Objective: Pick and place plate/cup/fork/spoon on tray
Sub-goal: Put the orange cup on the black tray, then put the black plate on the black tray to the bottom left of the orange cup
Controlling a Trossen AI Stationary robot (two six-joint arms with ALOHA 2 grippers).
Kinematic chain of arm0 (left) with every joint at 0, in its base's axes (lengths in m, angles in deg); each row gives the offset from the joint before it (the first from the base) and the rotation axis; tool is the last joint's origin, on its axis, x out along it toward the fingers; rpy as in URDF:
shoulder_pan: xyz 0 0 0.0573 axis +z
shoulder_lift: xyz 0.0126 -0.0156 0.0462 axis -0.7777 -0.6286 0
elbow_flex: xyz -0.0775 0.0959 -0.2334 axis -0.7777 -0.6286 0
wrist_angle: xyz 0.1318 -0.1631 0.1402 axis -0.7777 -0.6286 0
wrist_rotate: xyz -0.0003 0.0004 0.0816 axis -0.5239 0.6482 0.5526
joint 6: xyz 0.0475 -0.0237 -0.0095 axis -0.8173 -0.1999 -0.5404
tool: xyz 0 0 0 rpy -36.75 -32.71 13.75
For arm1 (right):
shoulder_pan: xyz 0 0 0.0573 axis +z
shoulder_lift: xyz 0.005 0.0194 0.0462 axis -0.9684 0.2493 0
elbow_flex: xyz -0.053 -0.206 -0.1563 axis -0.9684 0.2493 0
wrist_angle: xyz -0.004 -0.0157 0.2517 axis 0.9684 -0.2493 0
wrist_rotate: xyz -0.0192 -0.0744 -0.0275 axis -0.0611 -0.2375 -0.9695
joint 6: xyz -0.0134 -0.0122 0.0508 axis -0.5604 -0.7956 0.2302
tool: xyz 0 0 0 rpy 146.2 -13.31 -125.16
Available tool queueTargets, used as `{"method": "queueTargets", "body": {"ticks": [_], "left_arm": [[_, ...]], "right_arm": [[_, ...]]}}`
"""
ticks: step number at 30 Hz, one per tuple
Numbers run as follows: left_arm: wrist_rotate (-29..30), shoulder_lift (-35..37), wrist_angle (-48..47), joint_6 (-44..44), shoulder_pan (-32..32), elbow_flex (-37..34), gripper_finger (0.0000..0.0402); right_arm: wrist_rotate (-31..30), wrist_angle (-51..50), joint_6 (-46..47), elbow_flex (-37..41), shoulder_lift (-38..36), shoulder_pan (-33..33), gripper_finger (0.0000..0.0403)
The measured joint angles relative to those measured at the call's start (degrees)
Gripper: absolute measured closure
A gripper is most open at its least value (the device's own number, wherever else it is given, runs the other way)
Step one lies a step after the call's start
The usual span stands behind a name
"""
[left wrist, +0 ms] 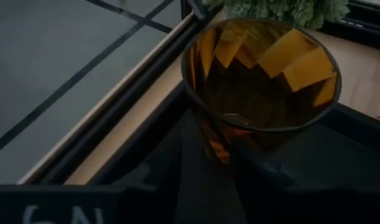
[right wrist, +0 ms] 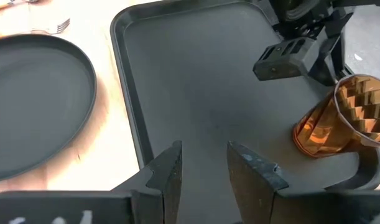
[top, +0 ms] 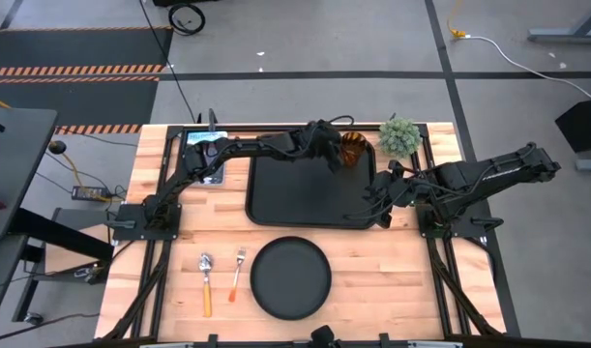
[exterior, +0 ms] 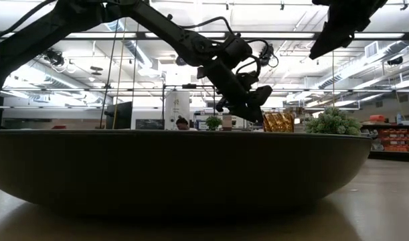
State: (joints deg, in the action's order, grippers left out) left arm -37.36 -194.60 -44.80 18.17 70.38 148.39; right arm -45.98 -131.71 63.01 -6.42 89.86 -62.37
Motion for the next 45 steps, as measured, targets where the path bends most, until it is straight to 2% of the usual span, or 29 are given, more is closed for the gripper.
{"method": "queueTargets", "body": {"ticks": [8,15,22,26,30,34,42,45], "left_arm": [[-0.43,0.0,2.22,-5.47,0.0,0.0,0.0258],[-2.4,1.5,-4.73,-5.97,-0.88,0.0,0.0272],[-5.37,5.94,-21.83,-9.51,-6.52,0.04,0.0308],[-11.69,8.62,-32.93,-7.39,-9.08,0.07,0.0321],[-21.17,10.16,-43.95,-3.44,-11.63,0.07,0.0326],[-29.11,11.22,-54.4,-1.65,-14.41,0.07,0.0326],[-29.21,11.26,-66.82,-0.33,-20.48,0.04,0.0327],[-26.49,11.26,-67.99,0.3,-23.02,0.04,0.0327]], "right_arm": [[0.38,0.04,0.2,0.0,0.0,0.0,0.0271],[0.25,-0.03,-0.32,0.0,0.0,0.0,0.0271],[-2.29,-0.1,-4.38,0.0,-0.1,0.0,0.0271],[-2.8,-0.38,-6.49,0.0,-0.82,-0.02,0.0271],[-2.55,0.43,-7.91,0.0,-1.5,0.0,0.0271],[0.54,2.21,-8.32,1.11,-1.6,0.0,0.0271],[1.58,3.84,-8.5,3.82,-1.6,0.02,0.0271],[1.58,3.9,-9.1,3.82,-1.73,0.31,0.0271]]}}
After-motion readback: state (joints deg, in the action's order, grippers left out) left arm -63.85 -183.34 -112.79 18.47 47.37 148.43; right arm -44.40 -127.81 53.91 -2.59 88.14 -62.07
